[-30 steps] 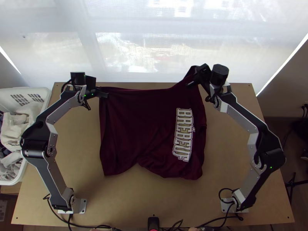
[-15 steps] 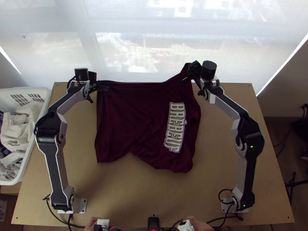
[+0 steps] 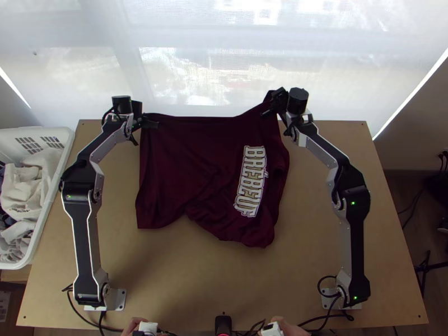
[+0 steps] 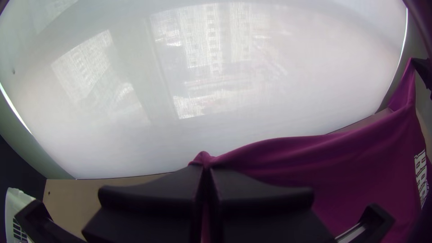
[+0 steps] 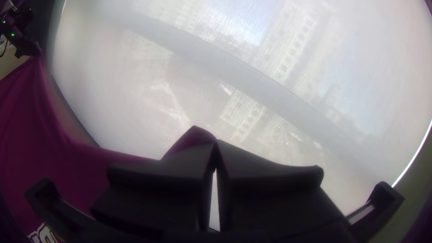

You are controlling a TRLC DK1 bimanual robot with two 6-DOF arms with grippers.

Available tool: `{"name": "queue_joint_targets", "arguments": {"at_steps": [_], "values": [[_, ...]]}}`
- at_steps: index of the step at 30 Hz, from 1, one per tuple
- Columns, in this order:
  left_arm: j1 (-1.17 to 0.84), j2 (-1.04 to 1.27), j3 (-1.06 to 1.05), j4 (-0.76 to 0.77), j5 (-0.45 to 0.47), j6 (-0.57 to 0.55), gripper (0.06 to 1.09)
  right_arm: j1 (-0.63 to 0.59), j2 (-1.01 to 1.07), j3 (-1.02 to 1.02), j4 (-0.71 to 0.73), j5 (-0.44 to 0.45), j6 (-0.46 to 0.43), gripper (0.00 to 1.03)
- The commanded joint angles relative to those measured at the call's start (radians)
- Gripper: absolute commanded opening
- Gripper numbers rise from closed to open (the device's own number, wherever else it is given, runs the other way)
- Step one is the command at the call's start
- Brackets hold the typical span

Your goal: Fold the t-shirt

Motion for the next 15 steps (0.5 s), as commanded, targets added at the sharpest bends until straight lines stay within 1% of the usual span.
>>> {"name": "queue_joint_targets", "arguments": {"at_steps": [1, 9, 15], "values": [[0.004, -0.071, -0.041, -0.018, 0.011, -0.007, 0.09, -0.002, -0.076, -0.07, -0.008, 0.006, 0.038, 0.02], [-0.014, -0.231, -0.207, 0.003, 0.057, -0.062, 0.09, 0.004, -0.246, -0.296, 0.004, 0.006, 0.073, 0.02], [-0.036, -0.338, -0.382, 0.062, 0.074, -0.053, 0.09, 0.018, -0.344, -0.417, 0.018, 0.006, 0.09, 0.02]]}}
